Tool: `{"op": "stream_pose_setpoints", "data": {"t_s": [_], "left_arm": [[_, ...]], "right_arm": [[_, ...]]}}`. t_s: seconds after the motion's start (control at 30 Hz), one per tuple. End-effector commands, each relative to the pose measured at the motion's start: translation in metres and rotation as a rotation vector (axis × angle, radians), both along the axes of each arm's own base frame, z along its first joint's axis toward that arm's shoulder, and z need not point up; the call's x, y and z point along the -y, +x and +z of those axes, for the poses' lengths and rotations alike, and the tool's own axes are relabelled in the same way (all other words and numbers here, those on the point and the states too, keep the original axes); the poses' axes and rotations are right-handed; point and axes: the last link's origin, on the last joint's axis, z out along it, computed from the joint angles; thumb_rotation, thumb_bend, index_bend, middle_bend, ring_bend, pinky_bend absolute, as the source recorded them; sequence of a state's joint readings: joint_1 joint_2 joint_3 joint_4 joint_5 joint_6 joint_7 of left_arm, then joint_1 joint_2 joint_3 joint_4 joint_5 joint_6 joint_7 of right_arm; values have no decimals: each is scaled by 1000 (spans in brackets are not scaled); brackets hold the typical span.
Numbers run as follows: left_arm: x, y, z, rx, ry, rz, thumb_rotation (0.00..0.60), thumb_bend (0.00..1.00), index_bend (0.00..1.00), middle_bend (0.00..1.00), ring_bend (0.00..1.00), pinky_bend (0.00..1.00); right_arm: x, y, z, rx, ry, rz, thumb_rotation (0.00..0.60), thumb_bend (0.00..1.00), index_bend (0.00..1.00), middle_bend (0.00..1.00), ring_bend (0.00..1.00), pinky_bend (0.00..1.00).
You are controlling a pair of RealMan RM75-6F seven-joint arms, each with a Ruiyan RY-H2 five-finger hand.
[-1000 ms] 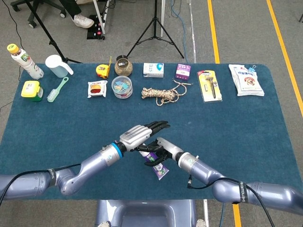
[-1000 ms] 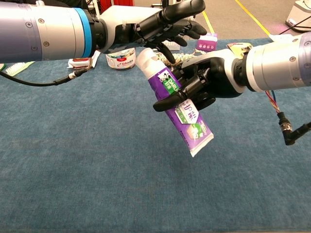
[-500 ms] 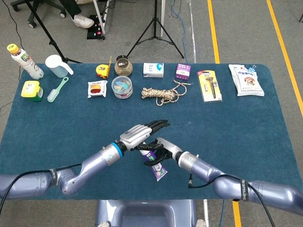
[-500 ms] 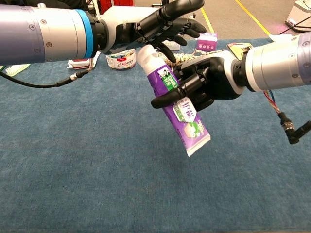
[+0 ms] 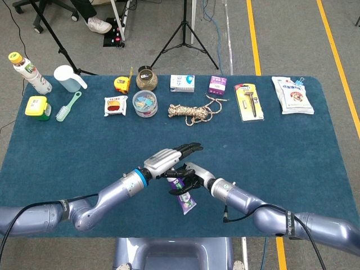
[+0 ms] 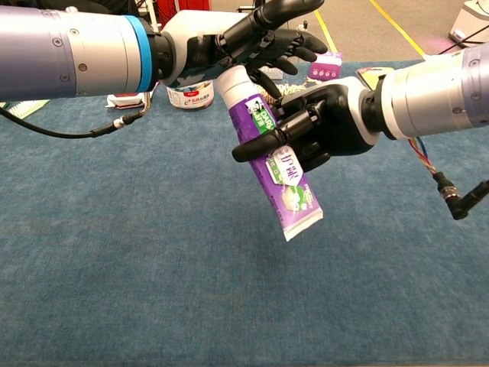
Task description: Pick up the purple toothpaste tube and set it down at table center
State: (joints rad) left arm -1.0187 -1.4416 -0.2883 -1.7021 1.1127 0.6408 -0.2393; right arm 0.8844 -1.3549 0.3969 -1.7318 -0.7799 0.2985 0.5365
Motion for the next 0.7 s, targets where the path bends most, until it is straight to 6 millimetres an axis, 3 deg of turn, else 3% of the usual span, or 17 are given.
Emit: {"op": "stream_pose_setpoints", "data": {"t_s": [0.03, 0.7], "left_arm": [[-2, -1, 1, -13, -3, 2, 0, 46, 0, 0, 0, 138], [-2, -6, 2, -37, -49, 15, 0, 45, 0, 0, 0, 127]], "right_arm": [[2, 1, 0, -3, 8, -4, 600, 387, 754, 939, 1000, 1000], [-4, 5, -3, -7, 99, -27, 600, 429, 754, 939, 1000, 1000]]}}
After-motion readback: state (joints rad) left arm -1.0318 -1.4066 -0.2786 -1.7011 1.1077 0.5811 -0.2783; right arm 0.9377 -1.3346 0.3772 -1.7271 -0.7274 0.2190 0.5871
